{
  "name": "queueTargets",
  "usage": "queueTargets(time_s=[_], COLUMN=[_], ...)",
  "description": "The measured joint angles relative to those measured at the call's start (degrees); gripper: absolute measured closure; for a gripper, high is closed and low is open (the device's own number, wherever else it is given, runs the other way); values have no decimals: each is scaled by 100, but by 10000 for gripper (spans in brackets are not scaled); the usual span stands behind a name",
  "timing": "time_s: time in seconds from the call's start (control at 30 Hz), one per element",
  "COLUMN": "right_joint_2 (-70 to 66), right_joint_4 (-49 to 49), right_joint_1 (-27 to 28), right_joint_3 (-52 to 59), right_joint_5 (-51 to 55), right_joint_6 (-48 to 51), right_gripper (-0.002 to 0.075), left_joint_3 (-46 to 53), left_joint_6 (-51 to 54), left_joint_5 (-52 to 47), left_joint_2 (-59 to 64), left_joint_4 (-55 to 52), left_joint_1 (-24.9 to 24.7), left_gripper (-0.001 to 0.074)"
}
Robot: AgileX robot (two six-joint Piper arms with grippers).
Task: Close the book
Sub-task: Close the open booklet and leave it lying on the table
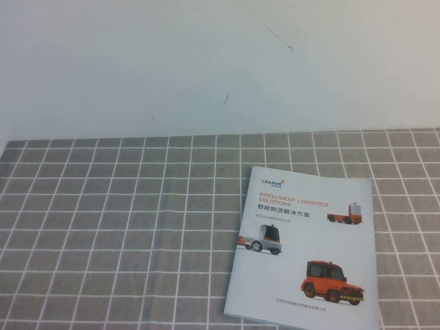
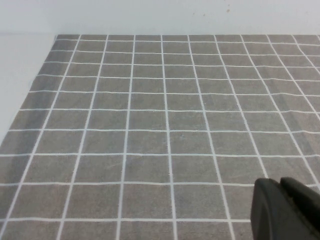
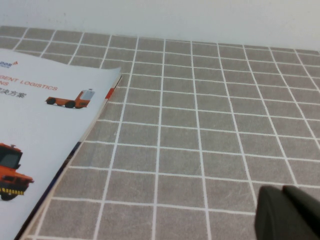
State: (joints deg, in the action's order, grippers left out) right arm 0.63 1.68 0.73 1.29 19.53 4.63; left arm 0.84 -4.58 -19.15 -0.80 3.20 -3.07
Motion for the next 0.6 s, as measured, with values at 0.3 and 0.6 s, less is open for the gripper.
queueTargets(time_s=[0.3, 0.6], right_joint_2=[0, 0], right_joint_4=[-9, -9], right_joint_1=[0, 0], right_joint_3=[0, 0], right_joint_5=[0, 0], right_joint_6=[0, 0], right_gripper=[728, 728], left_joint_3=[0, 0], left_joint_6=[0, 0], left_joint_5=[0, 0], left_joint_2=[0, 0], left_joint_4=[-12, -12], left_joint_1=[337, 337], left_gripper=[738, 738])
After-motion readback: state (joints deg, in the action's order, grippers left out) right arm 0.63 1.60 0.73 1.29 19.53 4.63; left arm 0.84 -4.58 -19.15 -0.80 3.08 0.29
